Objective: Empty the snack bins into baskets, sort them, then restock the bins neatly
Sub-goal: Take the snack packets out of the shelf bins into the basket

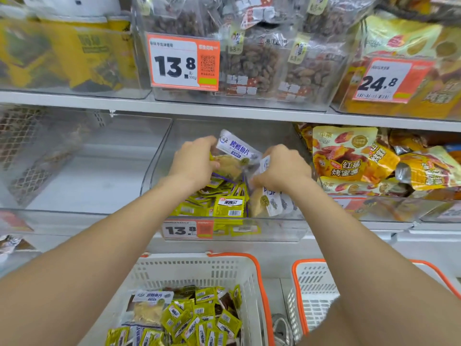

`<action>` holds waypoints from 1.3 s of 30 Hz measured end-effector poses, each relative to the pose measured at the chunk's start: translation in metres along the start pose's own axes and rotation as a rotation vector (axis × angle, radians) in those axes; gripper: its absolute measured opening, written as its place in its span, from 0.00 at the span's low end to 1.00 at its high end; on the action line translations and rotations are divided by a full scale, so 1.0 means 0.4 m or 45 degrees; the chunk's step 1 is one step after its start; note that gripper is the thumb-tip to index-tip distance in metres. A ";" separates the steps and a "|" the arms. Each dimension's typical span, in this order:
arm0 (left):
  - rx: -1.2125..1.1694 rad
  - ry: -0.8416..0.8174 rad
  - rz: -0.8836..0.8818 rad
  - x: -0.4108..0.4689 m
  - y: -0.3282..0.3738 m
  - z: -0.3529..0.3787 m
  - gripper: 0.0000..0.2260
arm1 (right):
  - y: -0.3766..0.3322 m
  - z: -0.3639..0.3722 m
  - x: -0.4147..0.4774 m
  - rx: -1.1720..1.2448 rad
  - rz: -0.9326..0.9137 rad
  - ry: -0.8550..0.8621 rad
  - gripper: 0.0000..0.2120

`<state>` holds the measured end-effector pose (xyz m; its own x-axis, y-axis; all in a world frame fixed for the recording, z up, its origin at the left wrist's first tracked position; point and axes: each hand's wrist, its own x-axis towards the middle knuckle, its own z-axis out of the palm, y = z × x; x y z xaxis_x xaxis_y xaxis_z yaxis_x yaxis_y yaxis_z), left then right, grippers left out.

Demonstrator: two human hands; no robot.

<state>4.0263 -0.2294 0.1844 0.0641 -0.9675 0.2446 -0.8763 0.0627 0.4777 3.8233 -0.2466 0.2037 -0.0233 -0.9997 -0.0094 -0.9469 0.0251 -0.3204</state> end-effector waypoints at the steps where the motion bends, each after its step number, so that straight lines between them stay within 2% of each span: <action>1: -0.037 0.057 0.024 -0.018 0.003 -0.017 0.10 | -0.001 -0.013 -0.013 0.057 -0.010 0.100 0.28; 4: -0.283 0.151 0.063 -0.056 -0.003 -0.054 0.10 | -0.007 -0.038 -0.054 0.286 -0.020 0.373 0.28; 7: -0.571 0.052 0.006 -0.113 -0.006 -0.098 0.13 | -0.028 -0.069 -0.120 0.494 -0.066 0.636 0.25; 10: -0.589 0.058 0.021 -0.193 0.000 -0.140 0.11 | -0.050 -0.088 -0.200 0.838 -0.059 0.675 0.22; 13: -0.328 0.188 0.038 -0.287 0.013 -0.193 0.05 | -0.072 -0.077 -0.276 1.046 -0.100 0.523 0.23; 16: -0.077 0.122 0.051 -0.372 0.016 -0.251 0.14 | -0.079 -0.069 -0.324 0.912 -0.206 0.254 0.21; 18: 0.007 -0.076 -0.018 -0.403 -0.002 -0.275 0.19 | -0.069 -0.054 -0.338 0.716 -0.229 -0.042 0.23; 21: 0.140 -0.565 -0.130 -0.431 -0.045 -0.282 0.20 | -0.068 -0.003 -0.352 0.297 -0.290 -0.383 0.28; 23: 0.215 -0.846 -0.168 -0.441 -0.078 -0.259 0.20 | -0.077 0.040 -0.363 0.132 -0.371 -0.484 0.25; 26: 0.312 -1.022 -0.183 -0.458 -0.110 -0.198 0.19 | -0.093 0.098 -0.378 0.015 -0.567 -0.566 0.16; 28: 0.297 -0.996 -0.161 -0.466 -0.111 -0.162 0.17 | -0.107 0.126 -0.381 -0.097 -0.683 -0.610 0.13; 29: 0.292 -0.993 -0.156 -0.467 -0.107 -0.150 0.16 | -0.115 0.134 -0.382 -0.146 -0.734 -0.644 0.17; 31: 0.400 -1.002 -0.147 -0.466 -0.102 -0.128 0.25 | -0.122 0.134 -0.373 -0.161 -0.773 -0.693 0.23; 32: 0.478 -0.966 -0.125 -0.463 -0.104 -0.116 0.27 | -0.125 0.123 -0.366 -0.111 -0.785 -0.685 0.20; 35: 0.473 -0.593 -0.009 -0.449 -0.094 -0.109 0.13 | -0.127 0.062 -0.335 0.205 -0.740 -0.536 0.04; 37: 0.265 -0.292 0.076 -0.422 -0.072 -0.121 0.10 | -0.122 0.031 -0.294 0.339 -0.643 -0.302 0.05; 39: 0.037 -0.103 0.176 -0.377 -0.030 -0.139 0.10 | -0.105 0.025 -0.232 0.307 -0.557 -0.129 0.06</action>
<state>4.0535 -0.0705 0.1885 -0.0956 -0.9668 0.2371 -0.8877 0.1906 0.4192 3.8686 -0.1549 0.2086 0.4013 -0.9118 0.0868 -0.7597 -0.3843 -0.5245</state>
